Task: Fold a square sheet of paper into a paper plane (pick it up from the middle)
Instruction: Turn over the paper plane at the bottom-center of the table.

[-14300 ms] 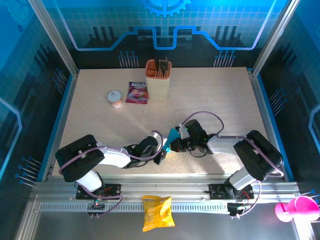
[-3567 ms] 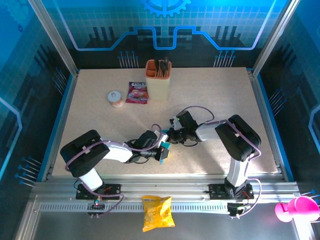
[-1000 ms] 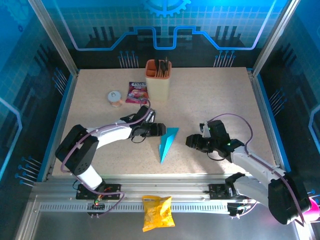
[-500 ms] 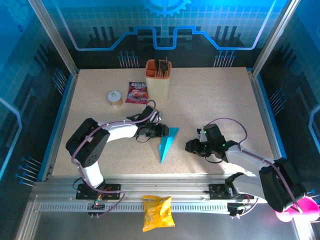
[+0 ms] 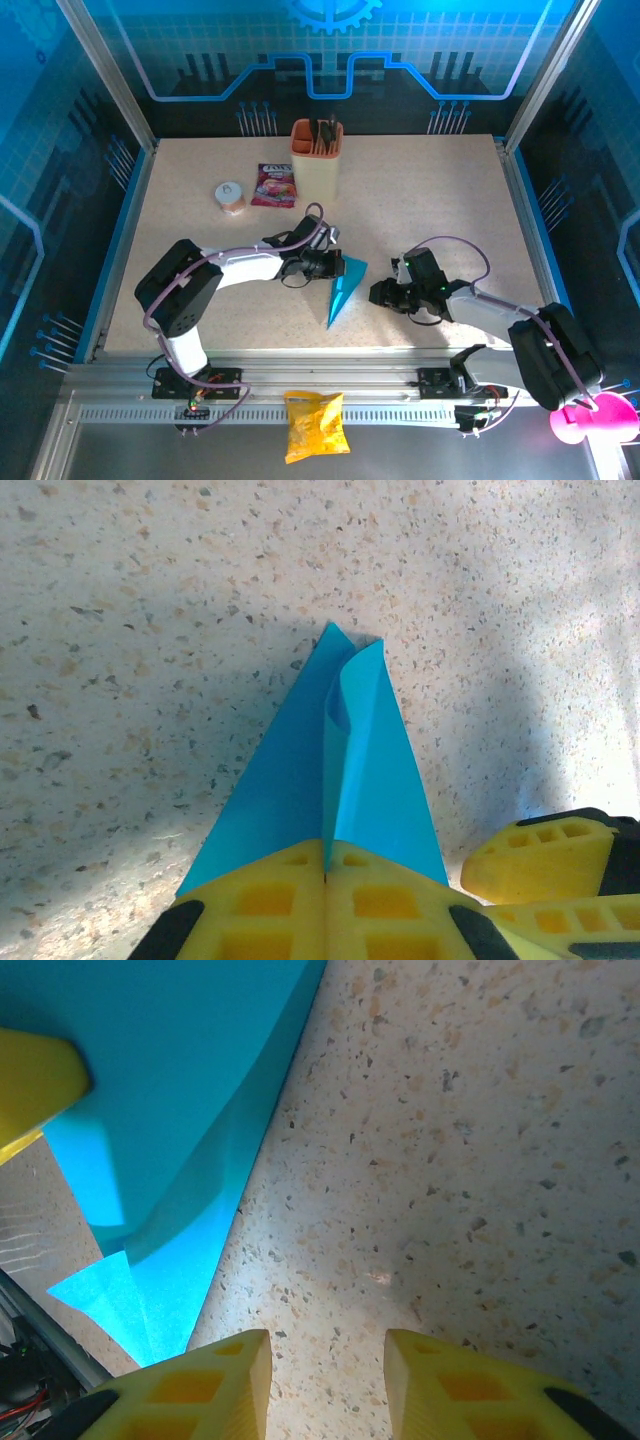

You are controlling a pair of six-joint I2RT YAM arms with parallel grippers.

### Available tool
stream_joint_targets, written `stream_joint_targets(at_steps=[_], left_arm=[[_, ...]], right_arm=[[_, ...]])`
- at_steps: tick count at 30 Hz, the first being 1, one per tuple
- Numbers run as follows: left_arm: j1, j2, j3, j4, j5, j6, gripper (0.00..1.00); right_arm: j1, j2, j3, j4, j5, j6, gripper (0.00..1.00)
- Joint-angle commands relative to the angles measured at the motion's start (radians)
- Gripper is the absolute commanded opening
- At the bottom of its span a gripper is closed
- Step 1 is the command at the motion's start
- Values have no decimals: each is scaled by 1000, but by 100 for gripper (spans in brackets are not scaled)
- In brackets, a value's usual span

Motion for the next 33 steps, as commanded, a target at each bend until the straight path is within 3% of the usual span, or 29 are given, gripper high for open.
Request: stream_joint_targets(at_steps=[1,6,14,21,31,33], left_arm=[[-8,6,17,3,-15,-5,0],[-11,-64,-17,3,-91,-9,0],[-32,-254,-31,-233,-428,62,0],[-76,-223,11,-416,-677,135,0],[-125,-86,37,-406,-728,146,0],[-134,-76,37,-400,-723,147,11]], right_arm=[[15,6,7,18,-13,-12,35],[16,2,10,15,-17,-9,34],[65,1,39,2,-11,-4,34],[192,59,87,16,35,13,33],[251,103,87,45,60,34,33],[250,102,85,45,59,33,33]])
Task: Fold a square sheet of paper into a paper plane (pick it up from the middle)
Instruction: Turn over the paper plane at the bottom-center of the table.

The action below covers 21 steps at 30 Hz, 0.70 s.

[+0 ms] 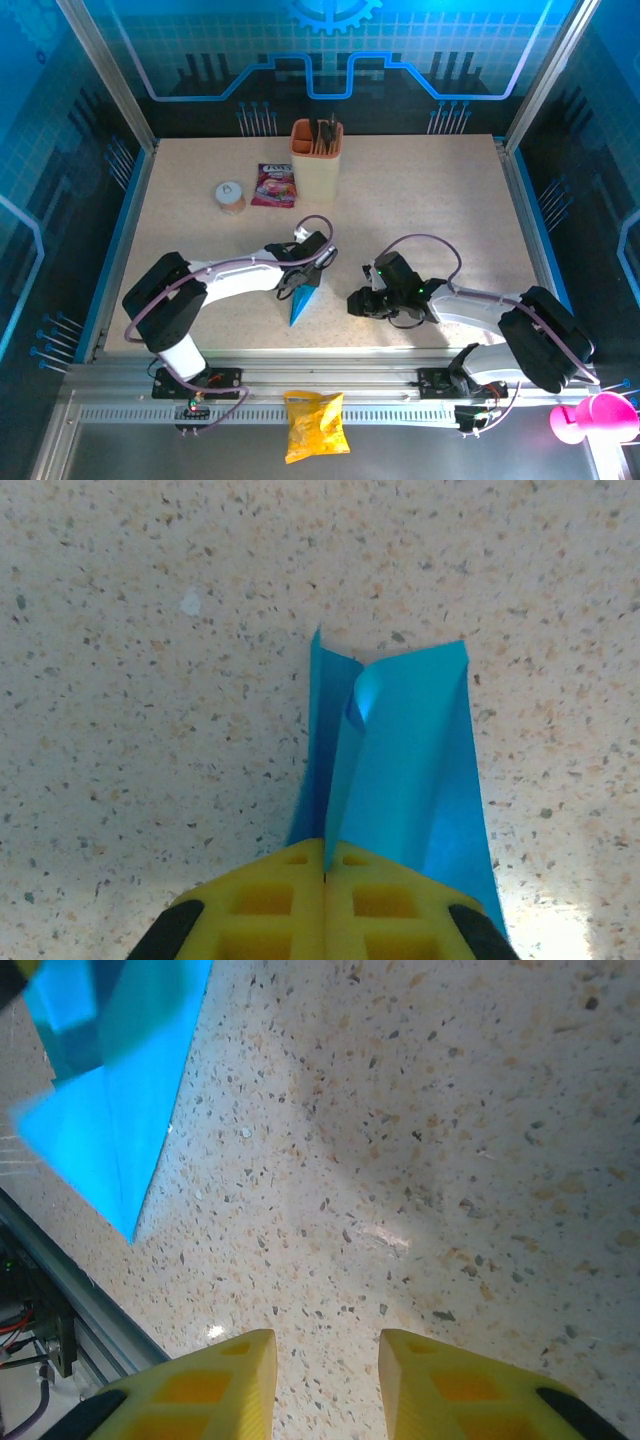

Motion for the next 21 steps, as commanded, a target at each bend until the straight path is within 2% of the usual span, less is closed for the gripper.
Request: stream_joint_targets(at_steps=[1,3,10,21], left_arm=[[-18,16,23,-23,-25,16,16],[-22,19,18,-20,-27,12,25],[-40,12,15,-19,-18,0,41],[-74,68,-5,-3,-16,-38,45]], right_arm=[[9,8,2,12,18,10,33],[10,8,2,12,19,10,33],[10,22,13,12,13,0,32],[8,13,11,8,19,1,32]])
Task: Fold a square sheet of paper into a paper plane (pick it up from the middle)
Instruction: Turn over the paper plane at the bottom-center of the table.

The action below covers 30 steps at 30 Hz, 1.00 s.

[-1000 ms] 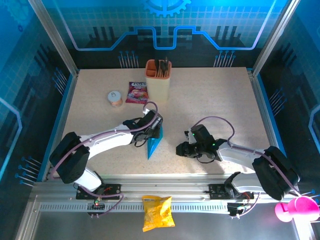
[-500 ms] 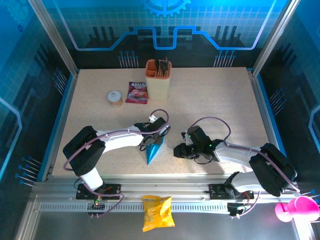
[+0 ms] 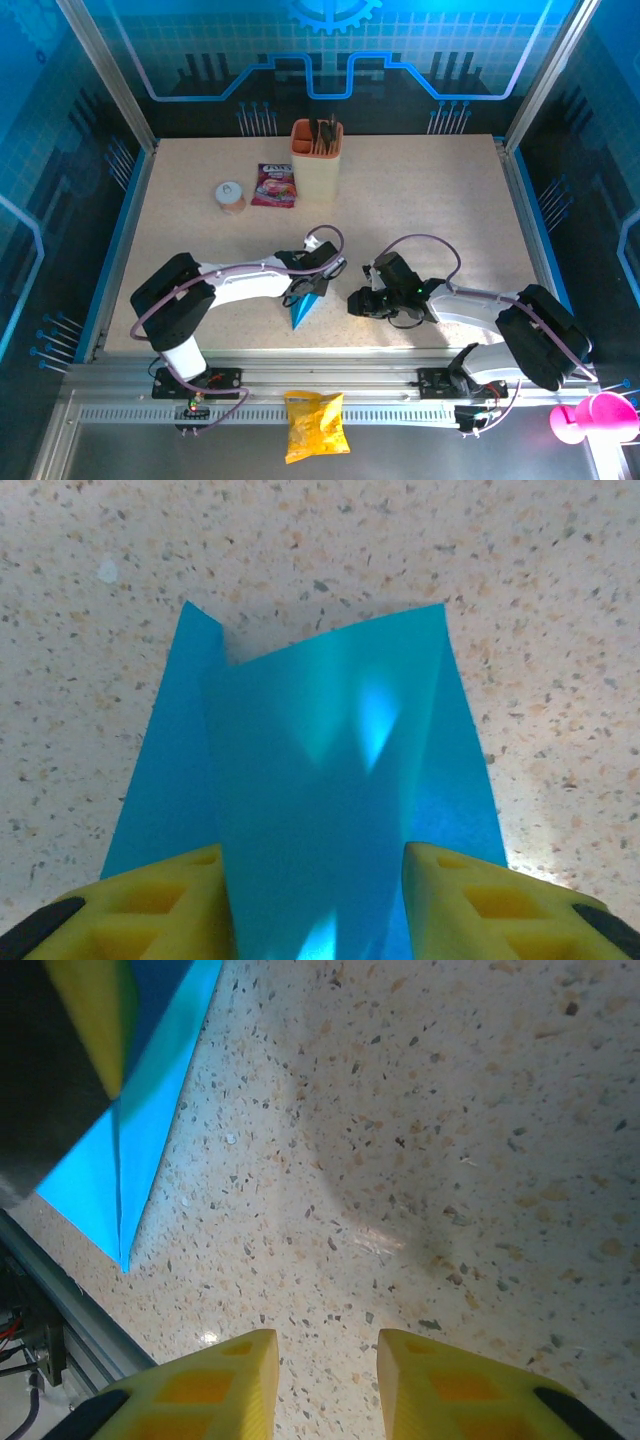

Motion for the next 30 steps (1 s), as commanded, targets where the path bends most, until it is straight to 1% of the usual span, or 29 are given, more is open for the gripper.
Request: stream_joint_targets(at_steps=[1,6,11,16,20,22,24,26,27,28,30], left_arm=[[-5,39,-10,-2,-9,-36,45],[-7,65,-15,7,-7,-47,46],[-8,39,11,-10,-4,-36,48],[1,11,106,-68,2,-2,52],[15,-16,207,-120,6,33,57],[24,-34,256,-150,3,50,59],[34,-62,297,-175,-10,68,64],[54,-106,324,-197,-16,83,71],[67,-132,331,-208,-26,86,78],[81,-163,334,-219,-43,94,84],[110,-221,325,-230,-83,118,91]], right_arm=[[8,-6,12,1,7,2,32],[5,-29,28,-27,12,-4,32],[2,-63,47,-68,17,-14,33],[-19,-112,77,-131,27,-32,40],[-55,-173,103,-208,40,-53,54],[-80,-212,122,-258,45,-69,59],[-113,-251,145,-318,55,-89,62],[-149,-302,181,-406,103,-112,72],[-166,-327,202,-456,147,-125,77],[-185,-358,227,-505,208,-137,85],[-224,-415,259,-565,316,-153,100]])
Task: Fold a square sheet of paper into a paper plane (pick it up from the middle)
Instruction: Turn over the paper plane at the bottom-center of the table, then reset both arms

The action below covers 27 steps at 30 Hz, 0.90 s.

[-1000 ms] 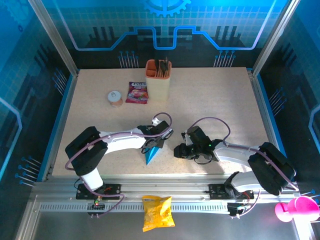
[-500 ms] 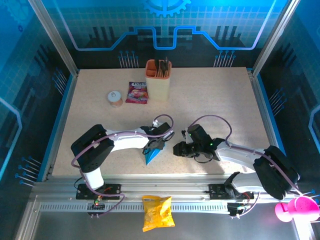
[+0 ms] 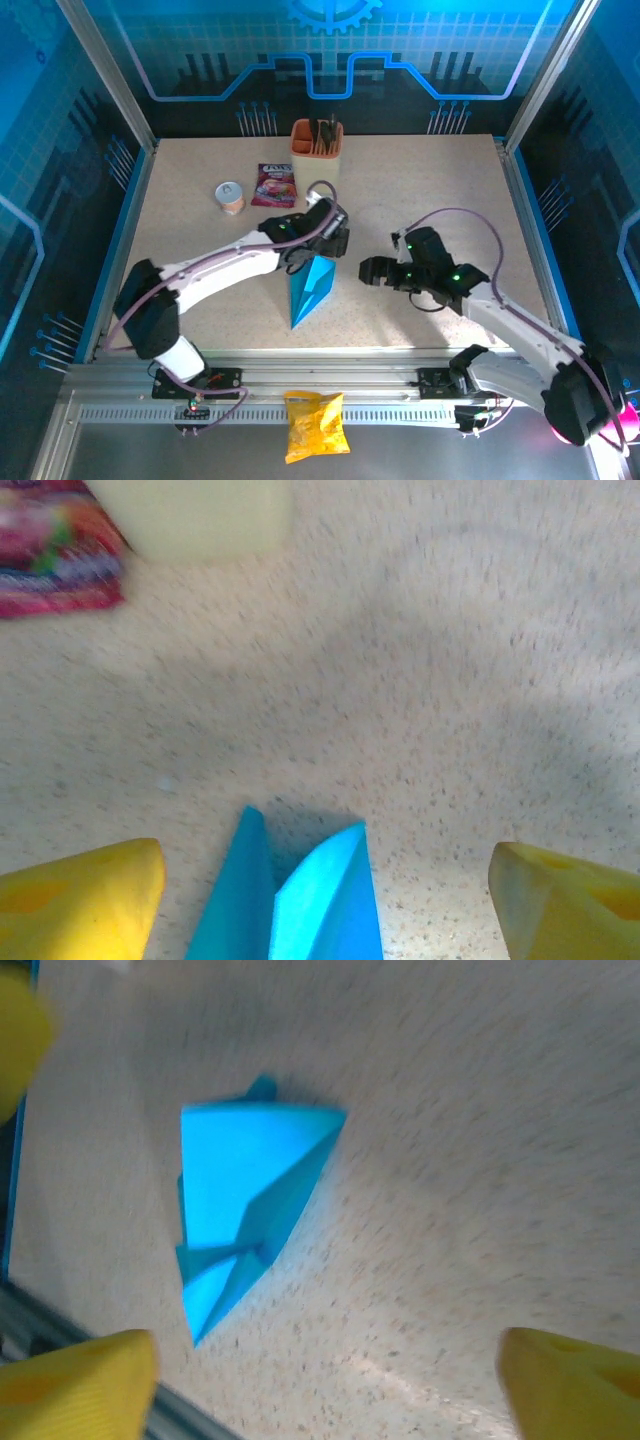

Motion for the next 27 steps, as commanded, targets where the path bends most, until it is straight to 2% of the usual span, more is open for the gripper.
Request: stream_joint_targets(at_steps=[1,4,7,11,14,16,18,22,27], left_arm=[[59,-111,11,-87,-94,53,93],[150,-218,-69,-48,-151,70,100],[269,-366,-246,133,-176,127,100],[450,-573,-519,465,-156,273,100],[605,-642,-646,614,-83,328,100],[686,-627,-689,647,-26,332,100],[720,-582,-734,706,-22,333,100],[733,-463,-802,872,-32,352,100],[736,-282,-859,1105,68,396,100]], right_arm=[[-67,-92,72,-183,219,-51,99],[-129,-140,80,-160,385,-91,99],[-175,-128,68,-78,536,-183,99],[-243,-67,44,67,637,-294,99],[-285,-29,-12,239,642,-393,99],[-297,17,-45,347,667,-465,99],[-309,76,-66,430,671,-519,99],[-327,205,-115,608,631,-611,99],[-363,375,-167,859,531,-697,99]])
